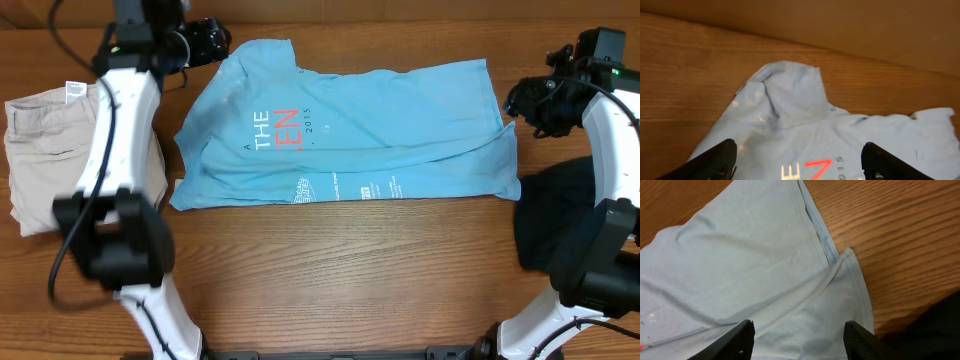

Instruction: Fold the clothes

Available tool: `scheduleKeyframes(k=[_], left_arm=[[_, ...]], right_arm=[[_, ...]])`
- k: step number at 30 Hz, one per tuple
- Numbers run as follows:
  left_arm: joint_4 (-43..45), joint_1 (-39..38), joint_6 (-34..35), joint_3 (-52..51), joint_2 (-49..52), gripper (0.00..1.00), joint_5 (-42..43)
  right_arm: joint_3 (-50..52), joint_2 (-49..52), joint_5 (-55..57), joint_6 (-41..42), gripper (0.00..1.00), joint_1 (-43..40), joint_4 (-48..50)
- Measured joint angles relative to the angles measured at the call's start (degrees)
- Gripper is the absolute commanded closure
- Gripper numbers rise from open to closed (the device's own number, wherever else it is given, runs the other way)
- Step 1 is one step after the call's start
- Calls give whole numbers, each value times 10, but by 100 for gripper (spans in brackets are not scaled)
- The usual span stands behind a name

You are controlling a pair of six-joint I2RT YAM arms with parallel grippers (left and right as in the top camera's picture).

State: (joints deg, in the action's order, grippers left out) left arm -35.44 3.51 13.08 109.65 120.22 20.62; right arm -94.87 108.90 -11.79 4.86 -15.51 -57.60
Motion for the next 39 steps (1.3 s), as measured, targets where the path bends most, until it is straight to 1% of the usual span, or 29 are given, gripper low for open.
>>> scheduleKeyframes(k=[3, 7, 9, 12, 19, 25, 27, 28, 29, 30, 31, 32, 36, 39], left_arm=[[-1, 1, 0, 59, 100, 18, 5], [3, 6, 5, 113, 190, 20, 9], [19, 11, 11, 132, 224, 21, 16], [49, 19, 20, 148, 252, 22, 25], [111, 24, 31, 158, 280, 24, 37], [118, 18, 33, 158, 298, 25, 40], [121, 15, 33, 160, 299, 33, 40], [123, 13, 33, 160, 300, 43, 41], [125, 12, 33, 160, 301, 63, 41], [125, 10, 34, 160, 302, 78, 41], [127, 9, 36, 160, 303, 85, 41], [127, 9, 35, 160, 304, 87, 40], [123, 7, 35, 160, 309, 89, 41], [107, 7, 35, 161, 309, 94, 41]], right_arm=[[0, 0, 0, 0, 39, 2, -5], [0, 0, 0, 0, 39, 2, -8], [0, 0, 0, 0, 39, 2, -9], [0, 0, 0, 0, 39, 2, -10], [0, 0, 0, 0, 39, 2, -16], [0, 0, 0, 0, 39, 2, -16], [0, 0, 0, 0, 39, 2, -19], [0, 0, 0, 0, 39, 2, -20], [0, 0, 0, 0, 39, 2, -20], [0, 0, 0, 0, 39, 2, -20], [0, 0, 0, 0, 39, 2, -20], [0, 0, 0, 0, 39, 2, -20], [0, 0, 0, 0, 39, 2, -19], [0, 0, 0, 0, 40, 2, -8]])
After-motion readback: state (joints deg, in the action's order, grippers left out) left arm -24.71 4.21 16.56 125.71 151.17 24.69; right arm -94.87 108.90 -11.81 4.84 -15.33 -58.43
